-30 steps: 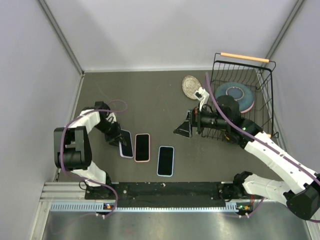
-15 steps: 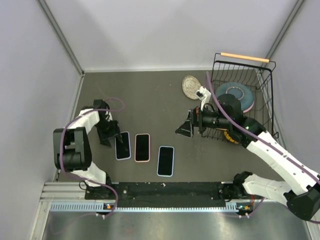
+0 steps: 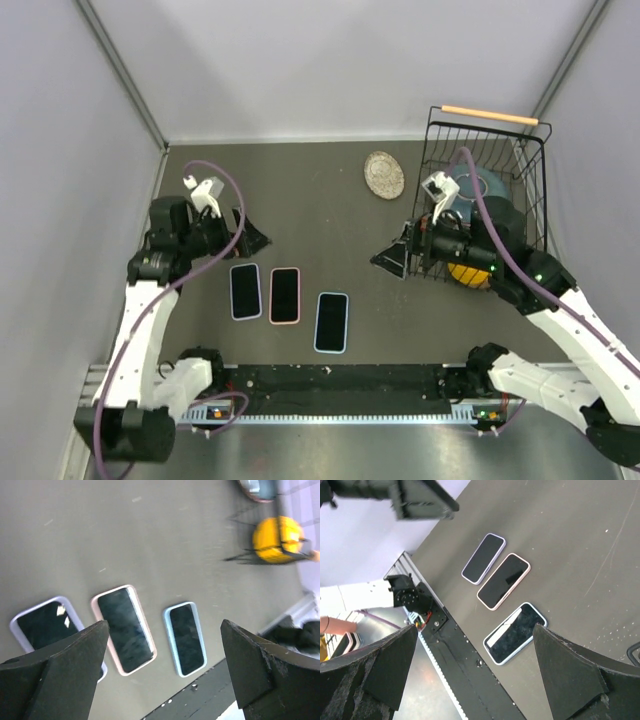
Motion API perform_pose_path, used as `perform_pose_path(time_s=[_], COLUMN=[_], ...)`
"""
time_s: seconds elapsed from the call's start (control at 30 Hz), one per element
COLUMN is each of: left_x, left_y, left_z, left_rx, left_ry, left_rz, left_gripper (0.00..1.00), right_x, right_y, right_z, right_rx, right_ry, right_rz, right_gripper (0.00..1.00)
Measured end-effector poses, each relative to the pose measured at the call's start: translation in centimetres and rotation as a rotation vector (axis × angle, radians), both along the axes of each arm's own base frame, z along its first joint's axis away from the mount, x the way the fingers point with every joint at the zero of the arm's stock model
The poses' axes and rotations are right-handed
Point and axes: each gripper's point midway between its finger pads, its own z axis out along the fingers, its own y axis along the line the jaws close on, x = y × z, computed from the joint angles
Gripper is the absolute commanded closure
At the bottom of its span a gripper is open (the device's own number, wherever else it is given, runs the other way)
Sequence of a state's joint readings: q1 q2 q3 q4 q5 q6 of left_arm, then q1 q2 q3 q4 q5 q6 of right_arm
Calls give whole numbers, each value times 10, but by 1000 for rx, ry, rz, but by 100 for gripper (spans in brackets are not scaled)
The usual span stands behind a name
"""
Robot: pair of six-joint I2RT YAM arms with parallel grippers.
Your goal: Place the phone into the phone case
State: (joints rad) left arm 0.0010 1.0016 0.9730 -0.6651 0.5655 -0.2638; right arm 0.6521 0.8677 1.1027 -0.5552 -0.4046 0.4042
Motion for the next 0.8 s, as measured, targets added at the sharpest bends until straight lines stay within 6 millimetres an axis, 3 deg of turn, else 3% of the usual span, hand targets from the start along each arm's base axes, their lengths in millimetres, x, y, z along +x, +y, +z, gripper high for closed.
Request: perform_pose_path(time_s=[0.17,0.33,0.6,0.8], left_x=[-51,-84,-98,-98], left_y=[-49,-60,-63,-64], left_z=[53,63,69,70], left_rx=[-136,-212,-241,-243], left_ry=[-267,-392,-458,-460], left_rz=[-236,-316,-351,-358], left_gripper=[1,1,1,1], right_x=[-1,-5,-7,-9], right_y=[-15,-26,-33,-38], right_z=[0,-18,-33,-28], right_rx=[31,41,51,71], right_ry=[22,57,72,44], right_rz=[-103,-167,-204,-218], right_gripper=[1,1,2,1])
